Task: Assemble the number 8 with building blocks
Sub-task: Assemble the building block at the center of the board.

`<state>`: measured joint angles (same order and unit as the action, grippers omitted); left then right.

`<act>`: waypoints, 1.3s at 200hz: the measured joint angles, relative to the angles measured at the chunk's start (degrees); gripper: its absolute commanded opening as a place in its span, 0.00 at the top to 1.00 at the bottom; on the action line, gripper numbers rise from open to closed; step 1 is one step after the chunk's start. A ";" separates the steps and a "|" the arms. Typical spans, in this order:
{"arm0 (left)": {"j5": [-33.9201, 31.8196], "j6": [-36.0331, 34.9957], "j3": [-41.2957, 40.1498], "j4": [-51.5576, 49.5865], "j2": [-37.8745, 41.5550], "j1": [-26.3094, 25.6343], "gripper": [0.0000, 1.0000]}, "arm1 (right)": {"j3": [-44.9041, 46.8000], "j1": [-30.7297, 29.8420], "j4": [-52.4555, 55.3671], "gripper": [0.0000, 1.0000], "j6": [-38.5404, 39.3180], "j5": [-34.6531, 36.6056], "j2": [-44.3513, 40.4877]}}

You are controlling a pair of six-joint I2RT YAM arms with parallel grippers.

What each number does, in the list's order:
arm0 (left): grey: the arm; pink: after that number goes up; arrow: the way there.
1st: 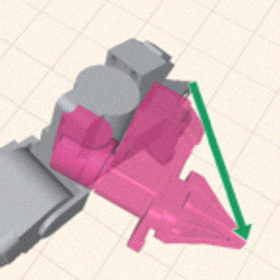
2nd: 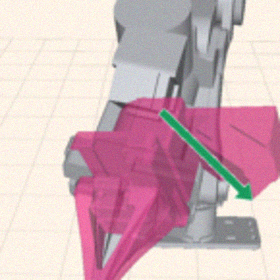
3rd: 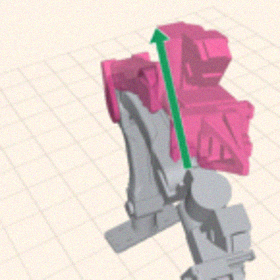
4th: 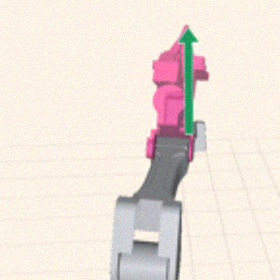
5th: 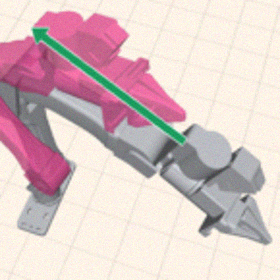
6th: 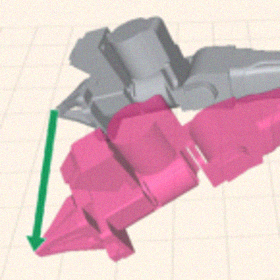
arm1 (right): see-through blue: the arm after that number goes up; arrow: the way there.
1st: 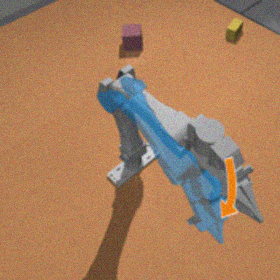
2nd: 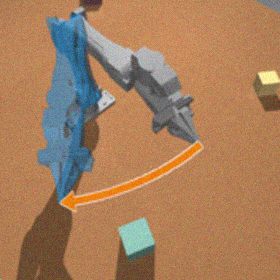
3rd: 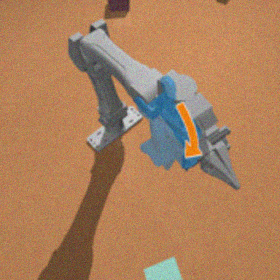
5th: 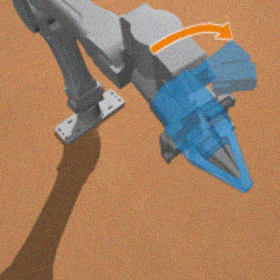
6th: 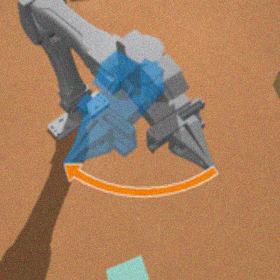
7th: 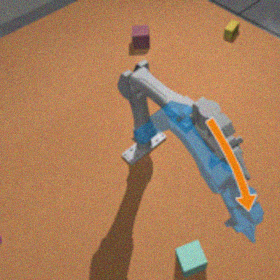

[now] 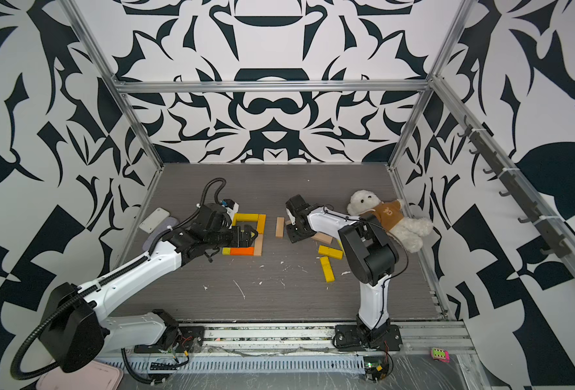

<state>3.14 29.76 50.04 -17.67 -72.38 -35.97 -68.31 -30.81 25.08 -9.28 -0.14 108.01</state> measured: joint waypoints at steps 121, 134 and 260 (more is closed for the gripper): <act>2.73 1.53 0.02 1.68 -3.89 0.00 0.01 | 5.35 0.00 -2.71 0.59 -8.59 2.56 -3.41; 2.75 1.75 0.00 1.68 -3.82 0.00 0.01 | 5.35 0.00 -2.67 0.59 -8.85 2.21 -3.45; 3.15 1.97 -0.04 2.03 -3.76 0.00 0.01 | 3.50 -2.40 -3.78 0.59 -16.85 4.48 -1.66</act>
<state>6.28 31.73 50.00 -15.64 -76.14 -35.97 -64.82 -33.21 21.30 -26.13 4.34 106.34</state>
